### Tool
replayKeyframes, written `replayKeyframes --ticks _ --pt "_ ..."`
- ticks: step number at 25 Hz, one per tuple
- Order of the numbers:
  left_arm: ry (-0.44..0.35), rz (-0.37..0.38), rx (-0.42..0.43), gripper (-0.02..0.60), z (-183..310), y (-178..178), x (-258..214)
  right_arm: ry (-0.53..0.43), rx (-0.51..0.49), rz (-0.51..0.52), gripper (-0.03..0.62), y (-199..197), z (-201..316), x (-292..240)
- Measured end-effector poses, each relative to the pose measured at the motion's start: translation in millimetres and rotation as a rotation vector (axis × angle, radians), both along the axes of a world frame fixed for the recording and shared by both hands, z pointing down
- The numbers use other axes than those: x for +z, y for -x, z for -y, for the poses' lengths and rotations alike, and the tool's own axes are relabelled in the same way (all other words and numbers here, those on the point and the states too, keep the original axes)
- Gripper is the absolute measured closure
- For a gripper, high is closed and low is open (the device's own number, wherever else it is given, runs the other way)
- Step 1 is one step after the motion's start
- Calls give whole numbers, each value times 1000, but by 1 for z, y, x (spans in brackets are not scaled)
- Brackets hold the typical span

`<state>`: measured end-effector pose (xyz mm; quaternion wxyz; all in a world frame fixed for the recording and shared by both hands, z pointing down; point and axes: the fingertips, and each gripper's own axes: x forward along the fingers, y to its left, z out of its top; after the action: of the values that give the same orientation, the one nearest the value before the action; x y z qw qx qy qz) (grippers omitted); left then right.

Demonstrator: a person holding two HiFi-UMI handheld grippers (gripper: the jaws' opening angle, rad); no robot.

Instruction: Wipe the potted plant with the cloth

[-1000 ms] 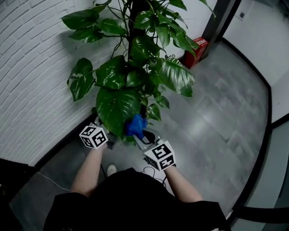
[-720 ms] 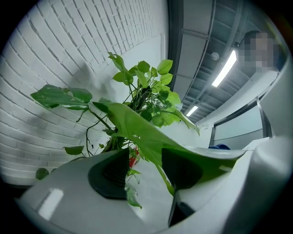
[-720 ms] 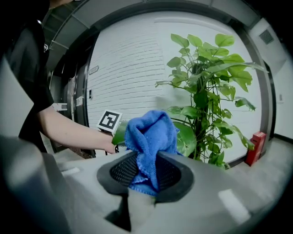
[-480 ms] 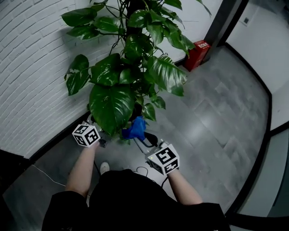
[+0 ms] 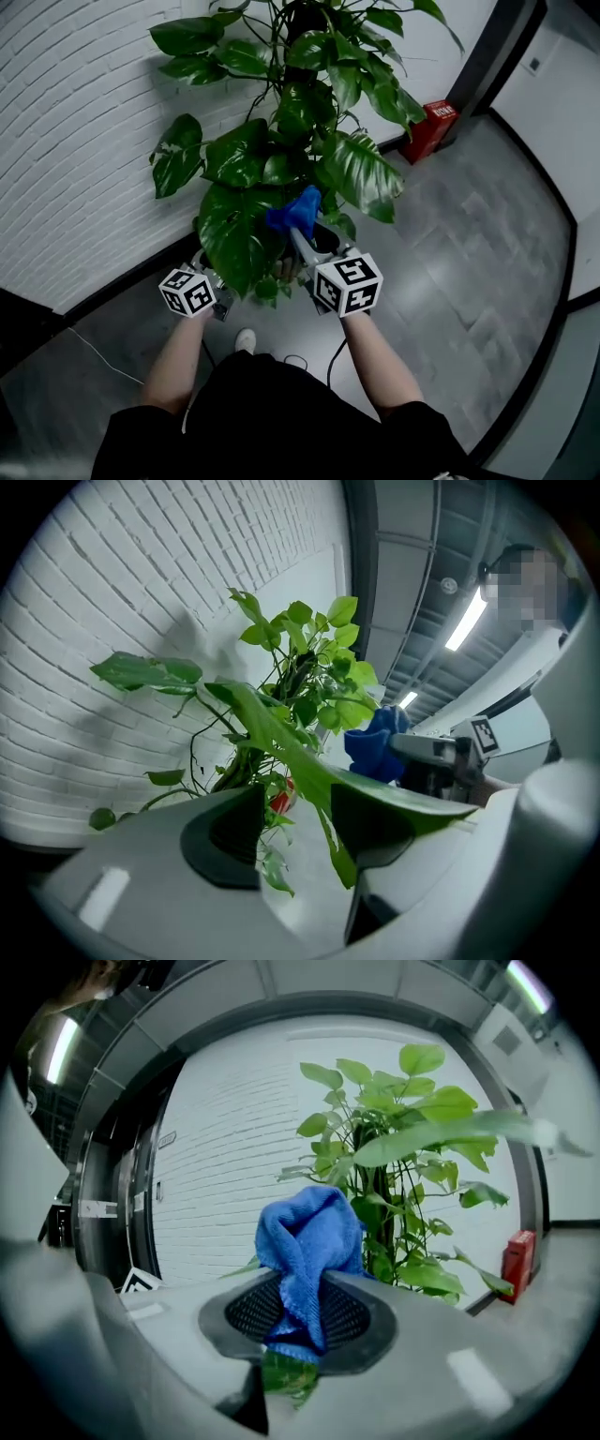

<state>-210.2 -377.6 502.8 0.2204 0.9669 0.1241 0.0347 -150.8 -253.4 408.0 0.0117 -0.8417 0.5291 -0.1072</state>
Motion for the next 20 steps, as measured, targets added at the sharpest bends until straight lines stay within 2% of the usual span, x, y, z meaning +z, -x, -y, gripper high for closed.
replayKeyframes --ticks 4,8,14,20 --pt "48 -26 77 367 -4 0 -7 11 -3 68 490 -33 26 12" --pt "-27 -11 137 377 1 5 -7 33 -16 63 490 -50 49 16" --pt "-74 5 147 377 11 14 -4 73 -24 65 490 -66 89 23" --pt "-51 0 165 377 18 17 -8 95 -20 115 490 -56 95 58"
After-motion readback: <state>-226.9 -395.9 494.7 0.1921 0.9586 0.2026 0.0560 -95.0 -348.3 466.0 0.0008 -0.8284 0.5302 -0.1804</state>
